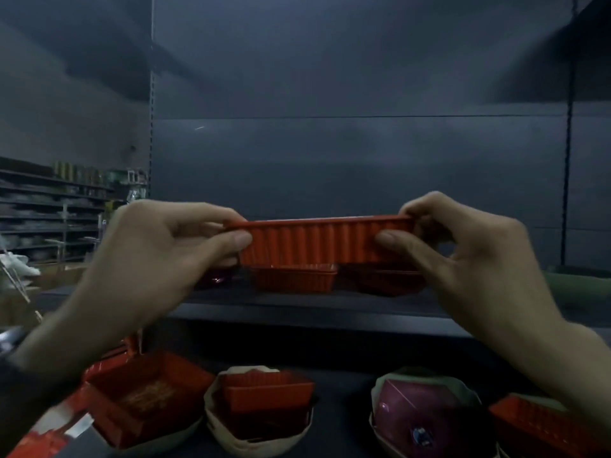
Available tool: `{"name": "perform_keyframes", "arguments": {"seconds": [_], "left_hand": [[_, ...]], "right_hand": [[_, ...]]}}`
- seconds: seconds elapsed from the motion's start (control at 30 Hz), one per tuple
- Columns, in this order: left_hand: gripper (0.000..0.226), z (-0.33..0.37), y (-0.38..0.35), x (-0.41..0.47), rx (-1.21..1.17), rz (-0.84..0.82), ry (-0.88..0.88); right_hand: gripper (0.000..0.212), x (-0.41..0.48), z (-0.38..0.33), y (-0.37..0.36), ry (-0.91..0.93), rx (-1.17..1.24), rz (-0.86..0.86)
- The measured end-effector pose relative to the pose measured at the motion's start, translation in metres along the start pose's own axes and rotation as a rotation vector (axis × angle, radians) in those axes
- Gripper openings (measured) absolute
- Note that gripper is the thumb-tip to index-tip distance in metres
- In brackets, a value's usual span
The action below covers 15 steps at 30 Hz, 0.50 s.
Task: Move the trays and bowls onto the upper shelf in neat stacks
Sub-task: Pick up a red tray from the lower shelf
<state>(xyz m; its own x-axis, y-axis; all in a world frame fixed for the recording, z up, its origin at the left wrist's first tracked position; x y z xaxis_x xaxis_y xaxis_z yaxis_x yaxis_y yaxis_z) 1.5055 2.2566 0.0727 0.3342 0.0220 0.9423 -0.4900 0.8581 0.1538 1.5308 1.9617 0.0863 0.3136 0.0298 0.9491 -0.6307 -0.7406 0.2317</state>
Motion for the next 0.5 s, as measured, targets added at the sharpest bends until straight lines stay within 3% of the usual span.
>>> {"name": "perform_keyframes", "arguments": {"seconds": [0.5], "left_hand": [[0.01, -0.173, -0.047, 0.071, 0.243, -0.03, 0.116]], "right_hand": [[0.018, 0.064, 0.101, -0.158, -0.217, -0.088, -0.291]]}}
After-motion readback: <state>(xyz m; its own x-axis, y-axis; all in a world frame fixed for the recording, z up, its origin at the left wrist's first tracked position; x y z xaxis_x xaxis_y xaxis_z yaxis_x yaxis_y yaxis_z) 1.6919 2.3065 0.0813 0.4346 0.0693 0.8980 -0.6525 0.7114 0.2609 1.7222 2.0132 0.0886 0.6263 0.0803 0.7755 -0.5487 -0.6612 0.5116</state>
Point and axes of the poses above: each hand's wrist, its own x-axis towards the middle knuckle, its own y-axis out of the back of the hand, z = x × y, the point moved 6 cm from there along x, towards the middle knuckle, and after that the axes turned 14 degrees about -y, right-handed, at the moved point
